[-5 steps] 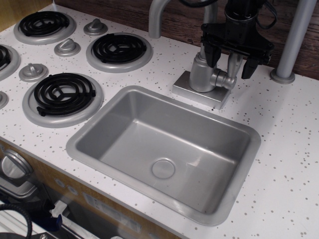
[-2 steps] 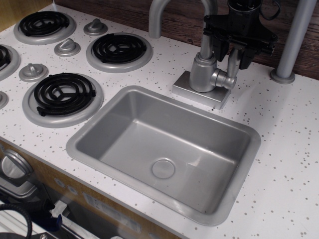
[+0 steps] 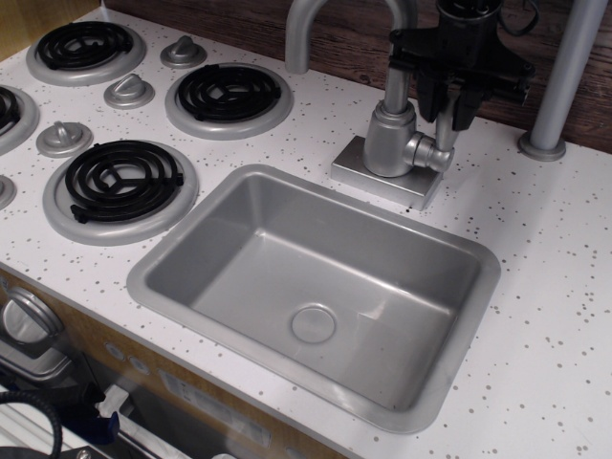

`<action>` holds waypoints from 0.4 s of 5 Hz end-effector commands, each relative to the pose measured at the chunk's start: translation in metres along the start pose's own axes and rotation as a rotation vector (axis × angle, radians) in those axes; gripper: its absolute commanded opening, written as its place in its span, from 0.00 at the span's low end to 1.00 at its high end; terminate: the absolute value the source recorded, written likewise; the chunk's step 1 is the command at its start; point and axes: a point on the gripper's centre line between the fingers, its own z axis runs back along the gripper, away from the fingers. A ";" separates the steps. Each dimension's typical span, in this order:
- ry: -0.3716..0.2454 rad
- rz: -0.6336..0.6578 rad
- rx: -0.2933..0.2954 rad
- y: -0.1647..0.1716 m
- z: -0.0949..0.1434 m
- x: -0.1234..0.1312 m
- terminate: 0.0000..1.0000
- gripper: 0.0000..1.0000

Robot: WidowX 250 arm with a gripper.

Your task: Lever vertical to front

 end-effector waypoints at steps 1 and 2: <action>-0.033 0.030 -0.018 -0.008 0.019 -0.010 0.00 0.00; 0.015 0.046 -0.044 -0.006 0.011 -0.019 0.00 0.00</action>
